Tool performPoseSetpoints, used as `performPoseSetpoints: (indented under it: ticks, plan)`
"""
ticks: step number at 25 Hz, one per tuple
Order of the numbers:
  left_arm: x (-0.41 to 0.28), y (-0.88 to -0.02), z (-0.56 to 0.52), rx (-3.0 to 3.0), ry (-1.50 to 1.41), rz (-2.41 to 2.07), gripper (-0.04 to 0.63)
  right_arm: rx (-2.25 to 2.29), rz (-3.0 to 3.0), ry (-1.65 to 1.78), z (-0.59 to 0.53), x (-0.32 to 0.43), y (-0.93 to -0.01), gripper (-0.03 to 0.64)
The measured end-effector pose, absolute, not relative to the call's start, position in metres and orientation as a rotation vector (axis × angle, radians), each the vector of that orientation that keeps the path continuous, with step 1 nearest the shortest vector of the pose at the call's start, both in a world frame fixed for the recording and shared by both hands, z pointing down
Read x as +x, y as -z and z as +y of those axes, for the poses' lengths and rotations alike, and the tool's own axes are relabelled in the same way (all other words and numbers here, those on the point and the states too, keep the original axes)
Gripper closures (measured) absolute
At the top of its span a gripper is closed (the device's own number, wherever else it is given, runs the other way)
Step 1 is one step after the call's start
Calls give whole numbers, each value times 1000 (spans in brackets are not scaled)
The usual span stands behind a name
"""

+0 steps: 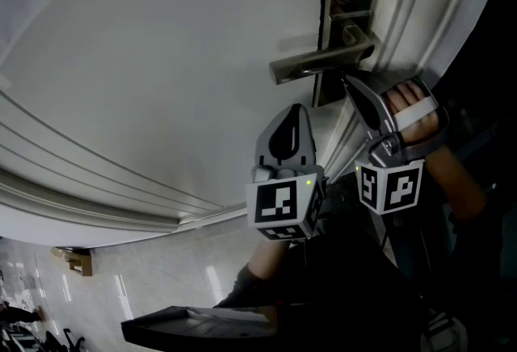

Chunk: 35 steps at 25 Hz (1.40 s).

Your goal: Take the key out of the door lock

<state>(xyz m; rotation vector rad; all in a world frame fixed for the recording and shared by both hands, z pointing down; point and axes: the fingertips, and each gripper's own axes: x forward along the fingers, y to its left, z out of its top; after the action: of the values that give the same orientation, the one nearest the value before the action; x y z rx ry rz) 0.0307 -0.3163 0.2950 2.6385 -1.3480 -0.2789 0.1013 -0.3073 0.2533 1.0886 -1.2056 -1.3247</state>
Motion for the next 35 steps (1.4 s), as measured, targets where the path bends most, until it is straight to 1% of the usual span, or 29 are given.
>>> performPoseSetpoints:
  ticks: [35]
  plan:
    - [31,-291,-316,2602,301,-1330,595,1100,-1195,1326,-305,101,-253,604]
